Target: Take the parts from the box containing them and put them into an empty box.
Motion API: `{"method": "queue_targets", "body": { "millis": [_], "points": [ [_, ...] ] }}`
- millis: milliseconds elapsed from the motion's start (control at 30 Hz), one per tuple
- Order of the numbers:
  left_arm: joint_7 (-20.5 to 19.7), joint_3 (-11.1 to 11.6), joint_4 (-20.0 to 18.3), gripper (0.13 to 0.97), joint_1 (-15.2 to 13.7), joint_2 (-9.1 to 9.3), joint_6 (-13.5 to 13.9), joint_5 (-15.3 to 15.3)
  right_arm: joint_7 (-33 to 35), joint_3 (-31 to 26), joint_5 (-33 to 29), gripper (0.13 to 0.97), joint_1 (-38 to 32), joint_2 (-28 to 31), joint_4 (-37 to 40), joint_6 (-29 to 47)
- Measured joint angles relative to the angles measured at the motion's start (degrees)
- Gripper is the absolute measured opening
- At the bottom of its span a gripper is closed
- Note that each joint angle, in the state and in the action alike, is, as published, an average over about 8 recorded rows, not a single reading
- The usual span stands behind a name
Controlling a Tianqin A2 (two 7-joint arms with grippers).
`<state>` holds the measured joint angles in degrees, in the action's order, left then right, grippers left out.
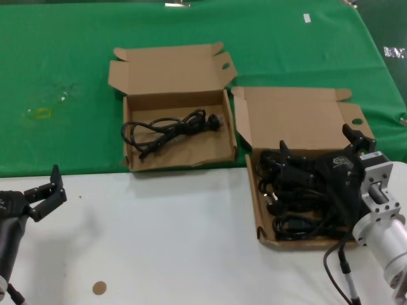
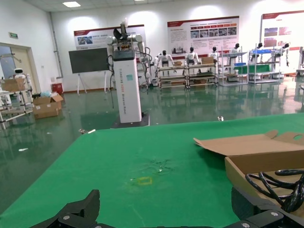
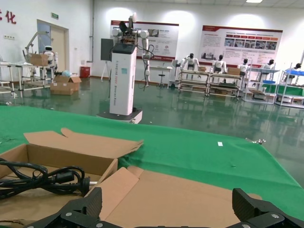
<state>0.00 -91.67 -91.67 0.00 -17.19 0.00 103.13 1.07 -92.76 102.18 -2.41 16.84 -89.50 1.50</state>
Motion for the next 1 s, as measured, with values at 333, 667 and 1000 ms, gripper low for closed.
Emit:
{"method": "queue_targets", "body": {
  "millis": [333,667,1000],
  "points": [
    [0.0,0.0,0.0,0.966,0.0,0.00,0.0,0.0,0.0,0.0,0.0,0.966,0.0,0.0,0.0,0.0],
    [0.0,0.0,0.0,0.966,0.0,0.00,0.0,0.0,0.0,0.0,0.0,0.966,0.0,0.0,0.0,0.0],
    [0.0,0.0,0.0,0.966,0.0,0.00,0.0,0.0,0.0,0.0,0.0,0.966,0.0,0.0,0.0,0.0]
  ]
}}
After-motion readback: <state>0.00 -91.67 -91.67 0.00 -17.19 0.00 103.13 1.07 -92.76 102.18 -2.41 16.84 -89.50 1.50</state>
